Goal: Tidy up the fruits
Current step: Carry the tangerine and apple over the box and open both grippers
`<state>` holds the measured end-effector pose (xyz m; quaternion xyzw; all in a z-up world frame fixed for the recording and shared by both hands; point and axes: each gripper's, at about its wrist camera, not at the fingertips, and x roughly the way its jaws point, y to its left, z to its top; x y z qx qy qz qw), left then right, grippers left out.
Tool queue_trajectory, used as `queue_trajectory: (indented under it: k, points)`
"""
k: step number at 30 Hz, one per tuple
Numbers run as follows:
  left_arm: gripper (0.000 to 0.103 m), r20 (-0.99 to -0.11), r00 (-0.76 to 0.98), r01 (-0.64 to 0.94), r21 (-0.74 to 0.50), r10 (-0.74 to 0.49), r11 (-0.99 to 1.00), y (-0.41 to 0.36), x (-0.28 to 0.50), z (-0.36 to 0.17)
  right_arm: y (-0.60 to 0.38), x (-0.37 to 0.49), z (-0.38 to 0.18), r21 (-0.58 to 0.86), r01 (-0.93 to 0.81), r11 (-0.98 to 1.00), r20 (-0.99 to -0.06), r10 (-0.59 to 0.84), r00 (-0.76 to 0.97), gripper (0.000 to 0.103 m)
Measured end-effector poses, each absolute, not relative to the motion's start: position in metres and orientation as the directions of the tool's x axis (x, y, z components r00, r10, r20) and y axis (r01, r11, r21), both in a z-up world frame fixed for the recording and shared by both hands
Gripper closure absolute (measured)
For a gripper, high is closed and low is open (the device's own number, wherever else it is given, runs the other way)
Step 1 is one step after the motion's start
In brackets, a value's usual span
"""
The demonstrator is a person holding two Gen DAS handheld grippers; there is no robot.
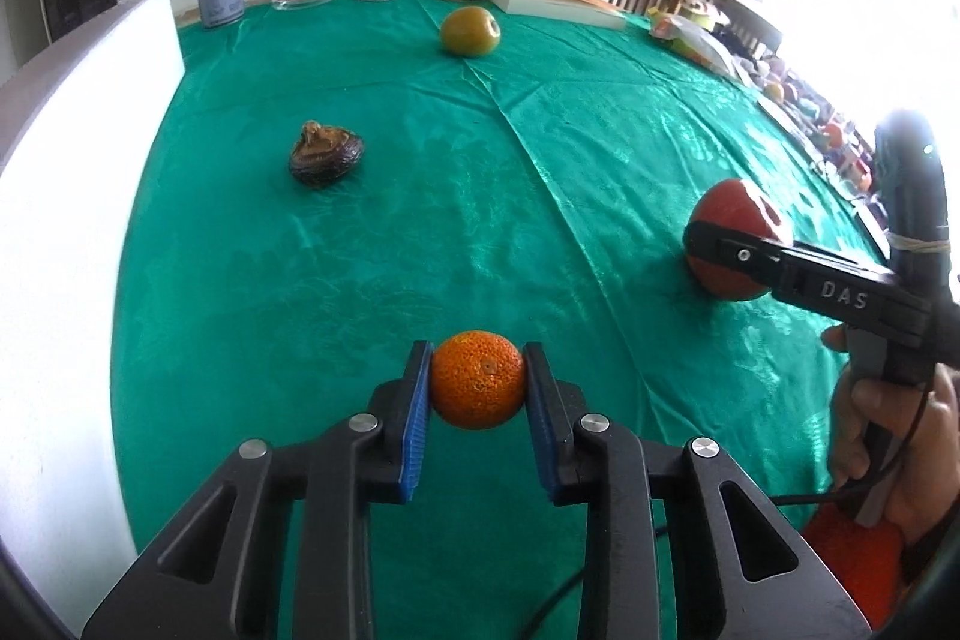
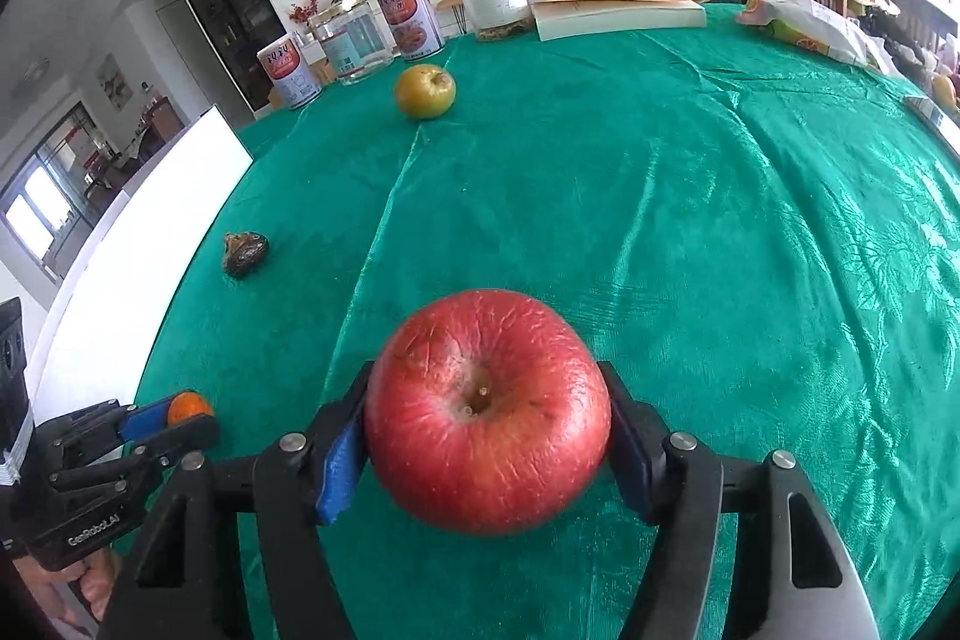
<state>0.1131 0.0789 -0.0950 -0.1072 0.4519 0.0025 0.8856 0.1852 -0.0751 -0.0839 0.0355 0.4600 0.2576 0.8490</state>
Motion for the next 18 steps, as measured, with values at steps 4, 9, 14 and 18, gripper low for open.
queue_trajectory:
  k: [4,9,14,18]
  points:
    - [0.074,-0.740,0.632,-0.049,-0.337,-0.232,0.940,0.087,0.074,-0.037,-0.063,0.166,-0.062,0.489,-0.422,0.764,-0.705,0.630,0.324,0.036]
    - [0.074,-0.634,0.746,-0.077,-0.382,-0.201,0.921,0.141,0.022,0.046,0.035,0.131,0.014,0.522,-0.640,0.564,-0.619,0.767,0.171,0.036]
    - [0.074,-0.688,0.723,-0.361,-0.306,0.057,0.881,0.249,-0.001,0.054,0.170,0.095,0.063,0.443,-0.818,0.368,-0.617,0.787,0.020,0.035]
    - [0.074,-0.809,0.561,-0.573,-0.225,0.177,0.788,0.332,0.002,0.005,0.268,0.073,0.042,0.345,-0.887,0.305,-0.718,0.695,-0.040,0.035]
